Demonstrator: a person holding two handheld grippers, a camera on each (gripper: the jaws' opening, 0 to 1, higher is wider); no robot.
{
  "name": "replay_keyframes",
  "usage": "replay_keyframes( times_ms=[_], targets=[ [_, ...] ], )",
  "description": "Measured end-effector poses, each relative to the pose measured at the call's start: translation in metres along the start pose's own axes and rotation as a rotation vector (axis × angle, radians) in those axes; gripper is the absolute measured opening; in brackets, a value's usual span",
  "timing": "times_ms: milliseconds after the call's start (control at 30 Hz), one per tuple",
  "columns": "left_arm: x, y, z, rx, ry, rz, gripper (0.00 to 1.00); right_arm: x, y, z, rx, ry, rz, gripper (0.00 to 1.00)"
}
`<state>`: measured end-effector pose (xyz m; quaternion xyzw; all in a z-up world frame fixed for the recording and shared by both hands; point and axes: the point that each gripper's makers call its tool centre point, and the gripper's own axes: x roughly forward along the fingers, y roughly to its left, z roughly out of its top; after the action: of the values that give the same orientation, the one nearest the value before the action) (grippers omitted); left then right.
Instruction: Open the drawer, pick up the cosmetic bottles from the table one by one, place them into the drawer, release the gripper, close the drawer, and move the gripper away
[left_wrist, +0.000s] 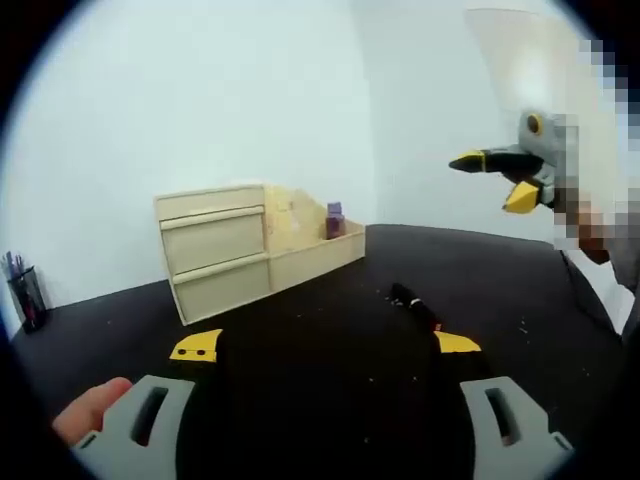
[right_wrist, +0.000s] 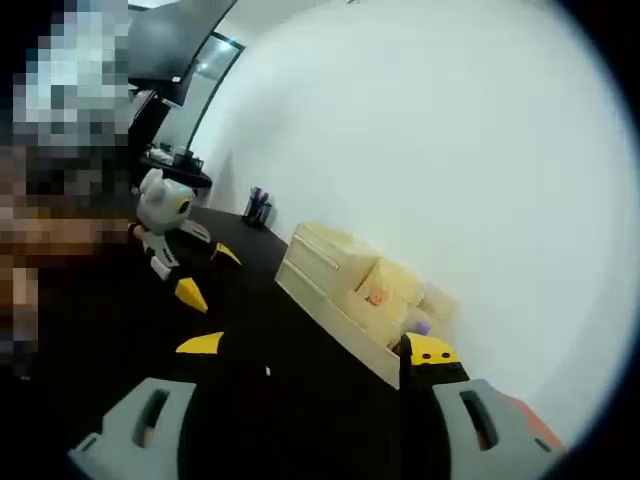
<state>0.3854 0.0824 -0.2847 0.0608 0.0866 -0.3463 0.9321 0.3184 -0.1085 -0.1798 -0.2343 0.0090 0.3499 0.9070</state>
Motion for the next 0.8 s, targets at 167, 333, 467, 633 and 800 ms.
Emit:
replay_keyframes(
  times_ms=[167,333,467,633,800],
  targets=[
    [0.003,-0.009,-0.001,0.023,0.012,-0.012,0.75,-0.031,0.005,-0.005,0.003,0.007,-0.018,0.64],
    [0.004,-0.012,-0.002,0.040,0.018,-0.017,0.75,-0.066,0.010,-0.017,0.045,0.008,-0.047,0.64],
    [0.005,-0.015,-0.004,0.047,0.025,-0.023,0.75,-0.090,0.014,-0.034,0.092,0.014,-0.076,0.64],
    [0.008,-0.017,-0.008,0.063,0.045,-0.016,0.75,-0.116,0.021,-0.050,0.186,0.002,-0.102,0.64],
    [0.009,-0.019,-0.012,0.069,0.057,-0.016,0.74,-0.140,0.022,-0.059,0.229,-0.007,-0.132,0.63]
  ],
)
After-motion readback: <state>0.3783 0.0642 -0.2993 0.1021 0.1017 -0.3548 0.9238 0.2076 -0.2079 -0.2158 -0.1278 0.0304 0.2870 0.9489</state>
